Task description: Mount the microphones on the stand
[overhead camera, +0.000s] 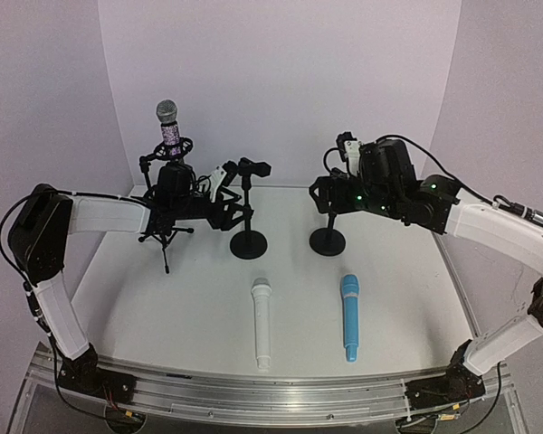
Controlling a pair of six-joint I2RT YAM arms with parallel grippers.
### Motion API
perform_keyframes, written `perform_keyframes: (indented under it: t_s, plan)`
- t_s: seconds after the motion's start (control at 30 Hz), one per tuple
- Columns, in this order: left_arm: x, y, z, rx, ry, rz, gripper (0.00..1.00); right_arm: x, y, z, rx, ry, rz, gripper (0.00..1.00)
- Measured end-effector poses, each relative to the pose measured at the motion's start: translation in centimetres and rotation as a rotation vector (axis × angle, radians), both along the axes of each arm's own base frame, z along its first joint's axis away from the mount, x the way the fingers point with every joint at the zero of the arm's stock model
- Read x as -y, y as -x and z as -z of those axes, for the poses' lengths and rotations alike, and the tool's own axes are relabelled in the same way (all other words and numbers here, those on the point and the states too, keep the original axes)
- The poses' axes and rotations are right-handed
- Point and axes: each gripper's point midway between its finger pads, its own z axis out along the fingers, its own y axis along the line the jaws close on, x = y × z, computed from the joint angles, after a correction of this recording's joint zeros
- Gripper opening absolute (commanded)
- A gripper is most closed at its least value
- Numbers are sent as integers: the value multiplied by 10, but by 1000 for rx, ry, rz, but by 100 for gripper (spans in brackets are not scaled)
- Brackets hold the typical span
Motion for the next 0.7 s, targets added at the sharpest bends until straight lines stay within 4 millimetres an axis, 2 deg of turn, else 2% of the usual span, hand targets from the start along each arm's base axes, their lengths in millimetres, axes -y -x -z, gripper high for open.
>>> perform_keyframes:
  t_s: [0.13,0.33,0.53,0.7]
  plan:
    - [1,-14,12,4,7,-47,54,4,4,-16,37,-15,-9,92]
    - [1,-32,26,11,2,-105,53,1,6,-22,57,-9,-43,92]
    - [7,-53,22,44,32,-134,51,-6,10,-25,63,-13,-95,91]
    - [6,-64,24,51,54,-146,40,-11,13,-26,58,-19,-125,91]
